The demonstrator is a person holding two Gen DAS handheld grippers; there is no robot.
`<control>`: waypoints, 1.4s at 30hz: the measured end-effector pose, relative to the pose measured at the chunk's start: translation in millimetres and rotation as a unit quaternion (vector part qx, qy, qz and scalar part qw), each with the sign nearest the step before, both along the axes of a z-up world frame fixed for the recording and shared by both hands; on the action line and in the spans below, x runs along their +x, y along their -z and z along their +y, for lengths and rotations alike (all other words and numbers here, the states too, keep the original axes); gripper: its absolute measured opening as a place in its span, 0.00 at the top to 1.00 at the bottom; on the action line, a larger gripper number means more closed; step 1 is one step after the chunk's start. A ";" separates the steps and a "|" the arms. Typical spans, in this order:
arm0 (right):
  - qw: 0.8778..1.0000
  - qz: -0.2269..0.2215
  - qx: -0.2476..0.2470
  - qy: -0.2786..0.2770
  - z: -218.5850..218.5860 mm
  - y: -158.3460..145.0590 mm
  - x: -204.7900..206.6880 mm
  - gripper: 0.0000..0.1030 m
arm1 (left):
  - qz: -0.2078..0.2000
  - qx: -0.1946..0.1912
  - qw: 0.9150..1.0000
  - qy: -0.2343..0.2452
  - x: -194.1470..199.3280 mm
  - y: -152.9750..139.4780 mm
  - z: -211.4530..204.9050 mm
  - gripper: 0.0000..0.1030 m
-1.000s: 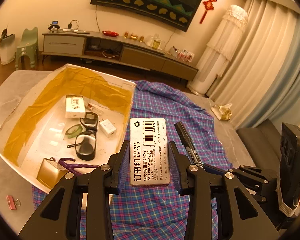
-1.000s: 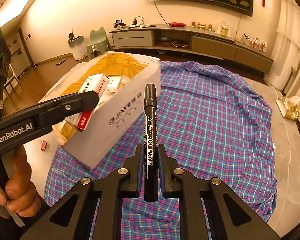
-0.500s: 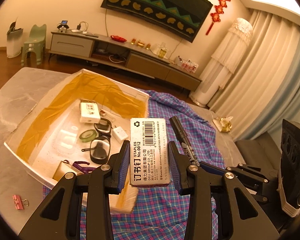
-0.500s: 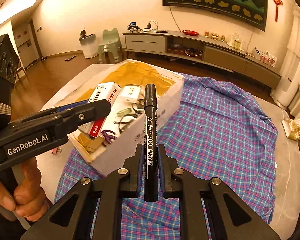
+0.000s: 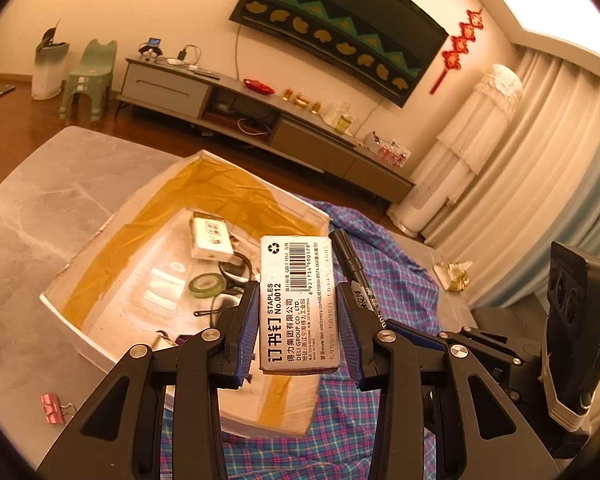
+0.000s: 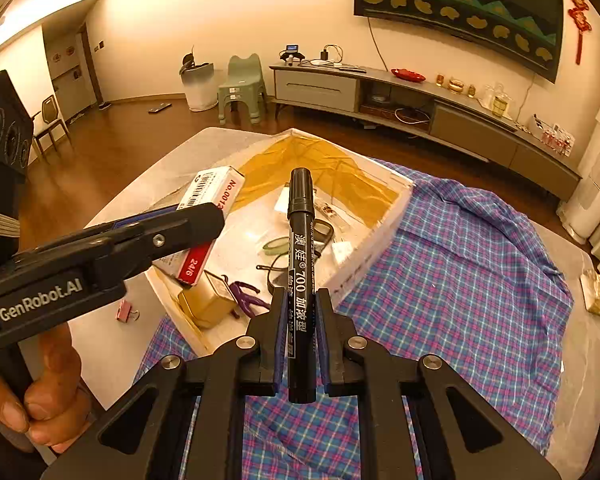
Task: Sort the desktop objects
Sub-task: 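Carry the staples box and black marker with both tools over the white box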
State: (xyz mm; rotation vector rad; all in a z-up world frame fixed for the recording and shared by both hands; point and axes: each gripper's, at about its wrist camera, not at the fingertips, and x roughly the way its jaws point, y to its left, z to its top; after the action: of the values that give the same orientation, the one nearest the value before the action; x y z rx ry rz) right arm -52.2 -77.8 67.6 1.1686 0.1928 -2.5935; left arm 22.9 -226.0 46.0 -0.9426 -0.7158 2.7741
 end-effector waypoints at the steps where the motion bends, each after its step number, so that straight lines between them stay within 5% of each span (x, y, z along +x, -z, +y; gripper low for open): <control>1: 1.000 0.000 0.000 -0.001 -0.6 -0.4 -2.3 0.86 | -0.001 0.003 1.000 -0.002 -0.7 0.5 -3.0 0.63; 16: 0.999 -0.010 0.020 -0.026 -16.8 2.7 -51.7 0.86 | -0.034 0.016 0.998 -0.051 -21.2 17.9 -41.8 0.63; 30: 0.995 -0.030 0.064 -0.069 -38.0 16.1 -94.5 0.86 | -0.095 -0.057 0.992 -0.067 -52.5 39.8 -41.6 0.63; 42: 0.987 -0.046 0.126 -0.091 -42.7 35.6 -134.8 0.86 | -0.108 -0.124 0.985 -0.049 -67.9 44.2 -17.6 0.63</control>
State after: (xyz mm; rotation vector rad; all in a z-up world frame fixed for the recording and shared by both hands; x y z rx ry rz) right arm -186.9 -120.5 32.0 1.2854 0.5945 -2.4000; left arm -45.0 -243.6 1.8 -1.3059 -0.4581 2.9271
